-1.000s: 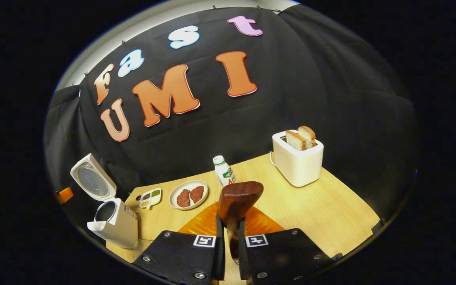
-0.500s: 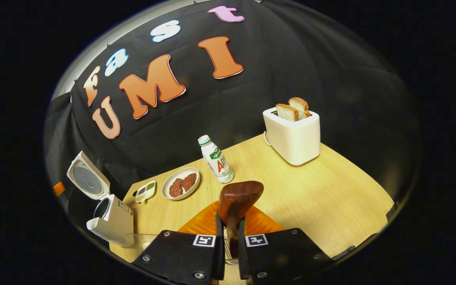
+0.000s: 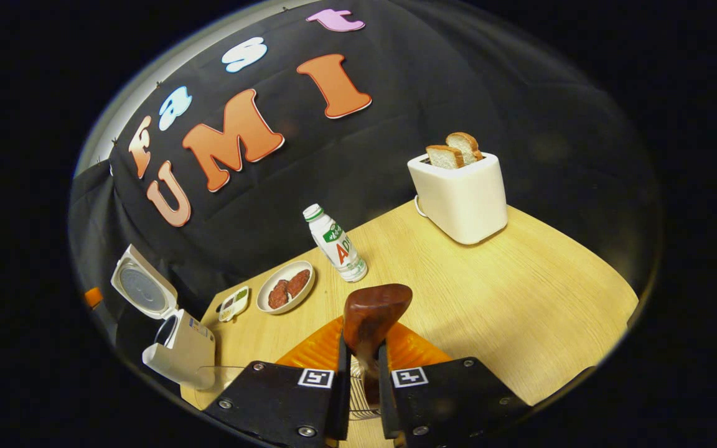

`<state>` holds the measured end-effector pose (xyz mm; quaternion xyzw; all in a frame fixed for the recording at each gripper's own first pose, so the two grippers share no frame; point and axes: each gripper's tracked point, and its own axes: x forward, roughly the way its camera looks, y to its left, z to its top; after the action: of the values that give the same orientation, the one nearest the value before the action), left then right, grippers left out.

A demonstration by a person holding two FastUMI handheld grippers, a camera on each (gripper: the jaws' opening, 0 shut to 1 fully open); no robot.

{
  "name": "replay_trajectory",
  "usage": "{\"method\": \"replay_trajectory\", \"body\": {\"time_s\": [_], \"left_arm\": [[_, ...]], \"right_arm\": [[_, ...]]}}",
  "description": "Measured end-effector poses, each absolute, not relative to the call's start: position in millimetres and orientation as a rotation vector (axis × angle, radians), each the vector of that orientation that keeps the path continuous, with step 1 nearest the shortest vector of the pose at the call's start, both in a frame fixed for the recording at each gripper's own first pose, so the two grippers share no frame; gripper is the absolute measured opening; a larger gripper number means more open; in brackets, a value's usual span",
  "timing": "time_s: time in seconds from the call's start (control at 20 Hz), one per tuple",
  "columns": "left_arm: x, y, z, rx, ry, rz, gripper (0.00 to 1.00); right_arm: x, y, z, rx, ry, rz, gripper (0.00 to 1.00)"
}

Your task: Close the left gripper, press the button to open the rice cooker; take a wooden spoon from the chopstick holder with the right hand, scoop a spoonful of rice and pour it into the rice cooker, then put the wooden spoon back into the chopstick holder.

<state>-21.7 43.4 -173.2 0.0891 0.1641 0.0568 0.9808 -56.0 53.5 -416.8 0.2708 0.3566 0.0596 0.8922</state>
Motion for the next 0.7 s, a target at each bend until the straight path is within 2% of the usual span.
{"method": "replay_trajectory", "body": {"time_s": [0.1,0.15,0.2,0.25,0.4,0.6,0.7], "left_arm": [[-18.6,49.7,-169.5,0.162,0.324,0.126,0.99],[-16.7,52.9,-167.8,0.156,0.323,0.130,0.99],[-12.9,57.4,-166.6,0.152,0.322,0.138,1.00],[-10.8,60.5,-165.0,0.149,0.321,0.142,1.00],[0.6,74.1,-150.6,0.124,0.304,0.154,1.00],[20.0,95.6,-129.3,0.058,0.288,0.168,1.00],[31.5,103.0,-116.7,0.024,0.281,0.163,1.00]], "right_arm": [[-52.6,54.1,-413.1,0.559,0.725,0.123,0.22],[-52.7,52.9,-413.3,0.553,0.729,0.117,0.15],[-53.2,52.8,-417.5,0.544,0.737,0.110,0.23],[-55.0,51.1,-420.5,0.533,0.761,0.100,0.24],[-57.2,41.5,-411.9,0.545,0.772,0.077,0.53],[-57.7,15.1,-385.3,0.484,0.720,0.012,0.78],[-57.8,4.9,-365.1,0.453,0.687,-0.008,0.82]]}}
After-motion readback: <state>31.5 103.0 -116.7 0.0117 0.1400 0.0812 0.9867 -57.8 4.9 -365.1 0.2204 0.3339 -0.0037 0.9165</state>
